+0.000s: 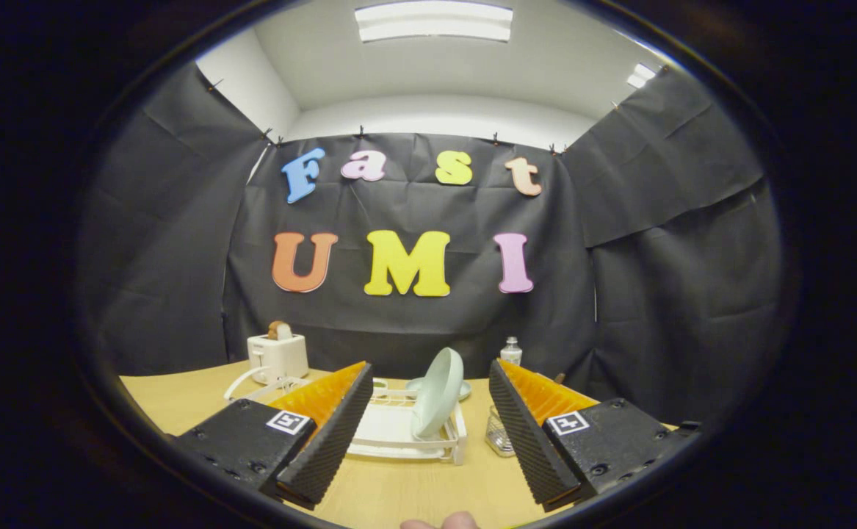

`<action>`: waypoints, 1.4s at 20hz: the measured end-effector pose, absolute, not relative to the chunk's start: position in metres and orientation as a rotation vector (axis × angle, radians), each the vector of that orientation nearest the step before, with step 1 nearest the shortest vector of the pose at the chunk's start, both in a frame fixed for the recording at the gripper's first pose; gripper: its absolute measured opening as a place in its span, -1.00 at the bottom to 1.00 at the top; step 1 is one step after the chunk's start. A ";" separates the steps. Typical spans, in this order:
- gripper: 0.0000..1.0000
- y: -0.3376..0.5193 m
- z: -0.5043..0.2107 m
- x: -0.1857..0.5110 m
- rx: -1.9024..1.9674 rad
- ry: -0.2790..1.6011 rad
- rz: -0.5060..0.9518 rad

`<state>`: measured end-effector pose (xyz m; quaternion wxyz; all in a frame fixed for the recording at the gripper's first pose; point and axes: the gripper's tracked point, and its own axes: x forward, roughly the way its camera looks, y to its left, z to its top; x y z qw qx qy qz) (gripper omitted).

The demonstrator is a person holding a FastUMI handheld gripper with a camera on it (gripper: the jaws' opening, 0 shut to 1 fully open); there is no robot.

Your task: Take the plate from the dish rack, then take the spoon from the basket and place it into the plate.

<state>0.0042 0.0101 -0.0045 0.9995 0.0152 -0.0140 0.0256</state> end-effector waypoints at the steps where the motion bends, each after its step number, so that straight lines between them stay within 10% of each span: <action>1: 1.00 0.015 -0.004 0.005 0.037 -0.032 0.071; 11: 1.00 0.009 0.011 0.034 0.010 0.045 0.168; 28: 1.00 -0.027 -0.004 0.217 -0.141 0.786 0.221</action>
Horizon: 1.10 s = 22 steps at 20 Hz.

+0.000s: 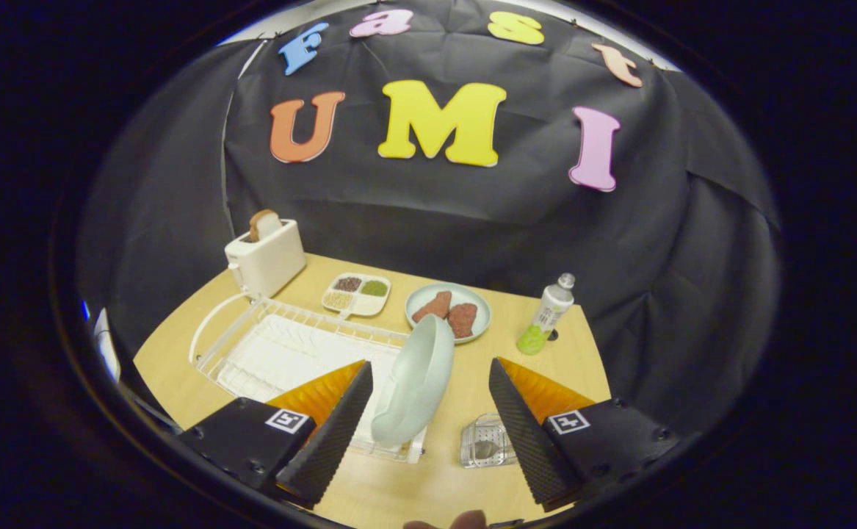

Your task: Take the plate from the dish rack, then take the spoon from the basket and place it into the plate.

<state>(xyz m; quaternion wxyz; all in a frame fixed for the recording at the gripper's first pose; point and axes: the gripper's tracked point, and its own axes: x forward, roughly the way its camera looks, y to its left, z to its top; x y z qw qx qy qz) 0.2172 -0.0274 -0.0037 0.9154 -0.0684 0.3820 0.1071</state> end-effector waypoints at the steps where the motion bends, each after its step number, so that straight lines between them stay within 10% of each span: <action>1: 1.00 -0.028 -0.013 0.223 -0.125 0.827 0.219; 9: 0.85 -0.020 -0.068 0.251 0.024 1.027 0.196; 22: -0.26 -0.022 -0.074 0.254 -0.011 1.069 0.089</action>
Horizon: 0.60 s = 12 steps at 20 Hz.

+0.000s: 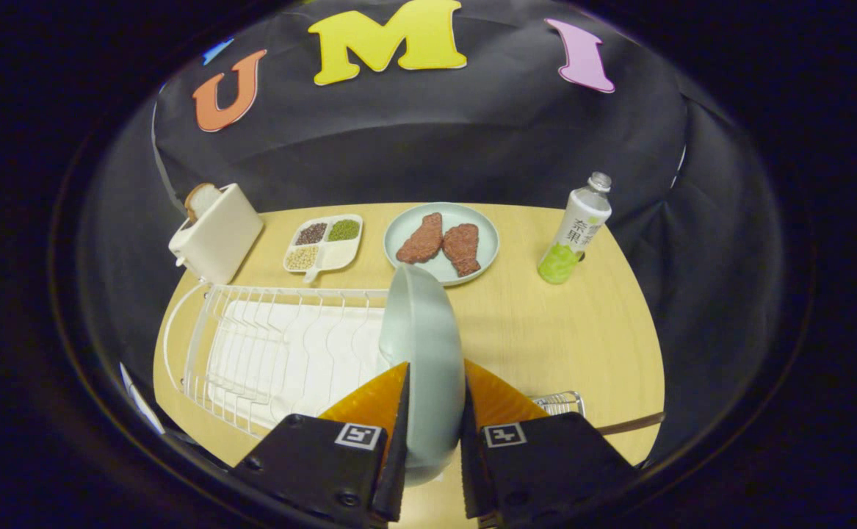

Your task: Take the plate from the dish rack, then take the spoon from the basket and place it into the plate.

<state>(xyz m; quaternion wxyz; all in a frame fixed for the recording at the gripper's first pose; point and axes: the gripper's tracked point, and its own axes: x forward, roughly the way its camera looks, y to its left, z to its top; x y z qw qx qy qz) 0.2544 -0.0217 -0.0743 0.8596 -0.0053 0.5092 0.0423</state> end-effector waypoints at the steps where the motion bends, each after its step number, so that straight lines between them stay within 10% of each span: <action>1: -0.30 -0.023 -0.072 0.254 -0.004 1.063 0.075; 12: -0.35 -0.024 -0.025 0.253 -0.131 0.953 -0.067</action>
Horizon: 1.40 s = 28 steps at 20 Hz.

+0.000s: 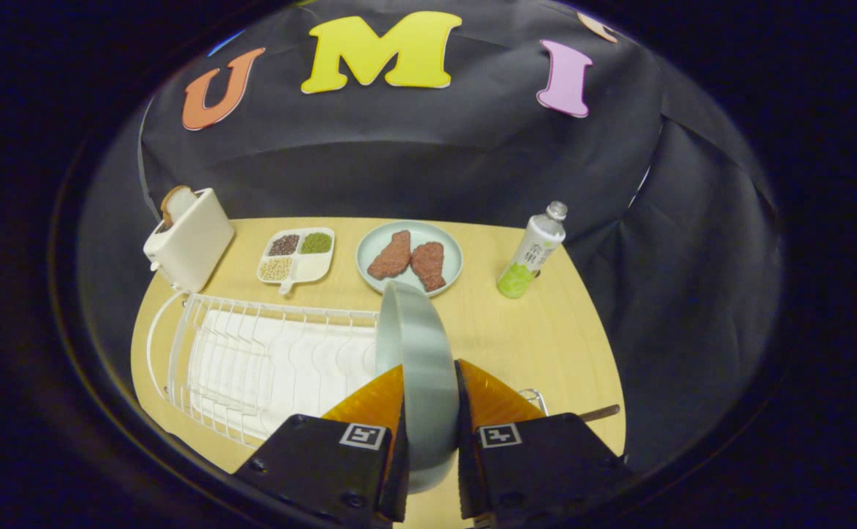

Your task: Take the plate from the dish rack, then take the spoon from the basket and place it into the plate.

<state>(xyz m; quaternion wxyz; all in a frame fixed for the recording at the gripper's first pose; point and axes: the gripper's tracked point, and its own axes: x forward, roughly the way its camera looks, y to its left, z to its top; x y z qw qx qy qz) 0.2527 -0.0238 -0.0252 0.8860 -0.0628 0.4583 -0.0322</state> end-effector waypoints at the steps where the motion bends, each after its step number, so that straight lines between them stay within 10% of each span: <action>1: -0.42 -0.019 -0.017 0.250 -0.117 0.940 -0.066; 14: -0.45 -0.003 0.030 0.136 0.104 0.845 0.099; 28: -0.45 0.034 -0.086 0.017 0.239 1.048 0.239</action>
